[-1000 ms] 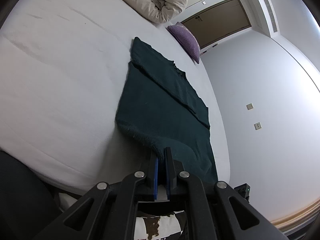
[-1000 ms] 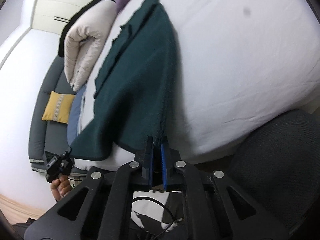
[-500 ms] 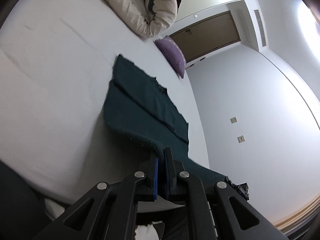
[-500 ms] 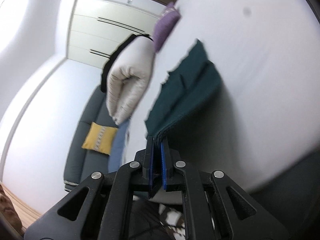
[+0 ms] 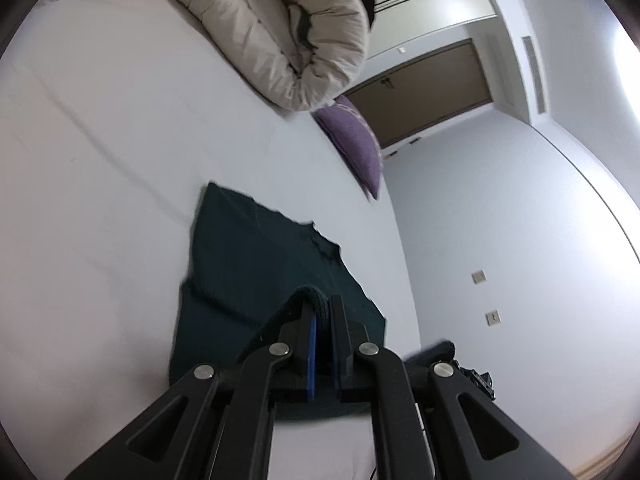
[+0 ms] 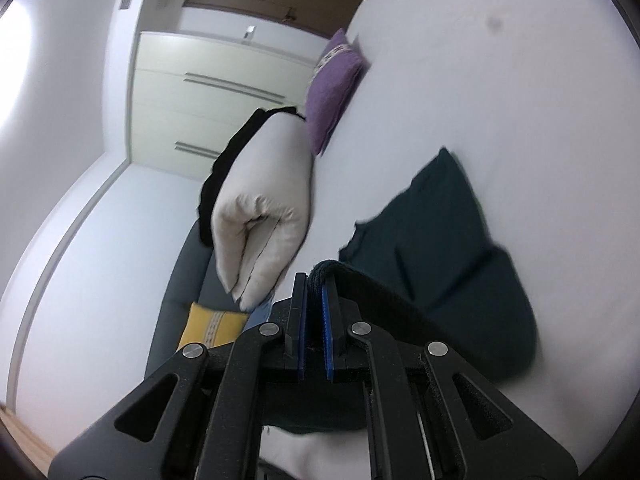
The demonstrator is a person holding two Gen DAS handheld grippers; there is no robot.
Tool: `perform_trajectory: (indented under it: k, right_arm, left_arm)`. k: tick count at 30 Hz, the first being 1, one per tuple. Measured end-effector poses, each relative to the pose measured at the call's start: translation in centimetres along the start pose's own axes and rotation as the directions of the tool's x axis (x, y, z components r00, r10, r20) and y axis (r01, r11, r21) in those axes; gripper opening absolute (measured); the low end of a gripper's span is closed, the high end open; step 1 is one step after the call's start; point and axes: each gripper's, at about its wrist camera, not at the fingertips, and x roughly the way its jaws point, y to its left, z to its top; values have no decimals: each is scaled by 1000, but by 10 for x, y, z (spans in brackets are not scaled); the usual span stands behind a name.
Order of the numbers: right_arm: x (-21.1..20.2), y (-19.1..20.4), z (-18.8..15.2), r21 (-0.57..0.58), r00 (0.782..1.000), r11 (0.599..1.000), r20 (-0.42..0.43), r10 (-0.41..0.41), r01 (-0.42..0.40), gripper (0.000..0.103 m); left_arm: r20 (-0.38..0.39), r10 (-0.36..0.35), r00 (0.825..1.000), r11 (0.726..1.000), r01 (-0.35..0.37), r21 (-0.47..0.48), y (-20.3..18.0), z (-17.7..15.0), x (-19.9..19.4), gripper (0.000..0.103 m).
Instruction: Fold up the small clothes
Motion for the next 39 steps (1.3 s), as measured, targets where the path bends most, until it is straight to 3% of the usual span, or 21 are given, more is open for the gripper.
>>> perform_trajectory:
  k: [5,15,17,18,19,21,22,23,26,29,32,35,39]
  right_arm:
    - [72,-20,42,47,999,998,10,-52,51,5]
    - [182,-82,88,120,977,970,16,-214,210,6]
    - [200,-95,94,131,966,958,7,-259,256,10]
    - [208,-101,96,130,954,946,4,-299,296,11]
    - [217,-108,100,129,945,937,-3,-328,325,14]
    - [224,-114,104,125,948,941,6,-318,315,18]
    - [226,-112,106,109,944,939,25,-330,325,30]
    - [226,-109,107,93,941,938,36,-337,333,43]
    - [226,-92,108,18,940,941,42,-339,339,60]
    - [225,-69,101,-119,911,904,35,-411,412,60]
    - [219,-48,85,-290,878,836,32,-478,465,60]
    - [206,-40,64,-399,835,756,46,-549,519,60]
    - [187,-39,32,-478,800,687,56,-598,547,60]
  left_arm:
    - [-15,62,998,998,-62,-2,8,37,60,6]
    - [-51,176,983,982,-179,-67,54,87,153,8]
    - [-65,207,976,975,-212,-70,61,90,166,12]
    - [-68,210,975,974,-215,-73,64,91,170,23]
    - [-66,211,975,973,-216,-81,67,92,172,35]
    - [-53,214,975,972,-218,-90,69,94,171,45]
    - [-46,221,974,970,-224,-93,69,94,169,49]
    - [-36,220,975,971,-222,-91,69,94,165,49]
    - [-22,240,970,970,-241,-31,57,84,152,49]
    - [-9,288,958,954,-286,84,39,60,139,49]
    - [17,350,937,922,-347,169,33,33,126,49]
    - [27,389,921,897,-386,217,35,6,115,49]
    - [45,428,903,872,-426,241,40,-24,101,49]
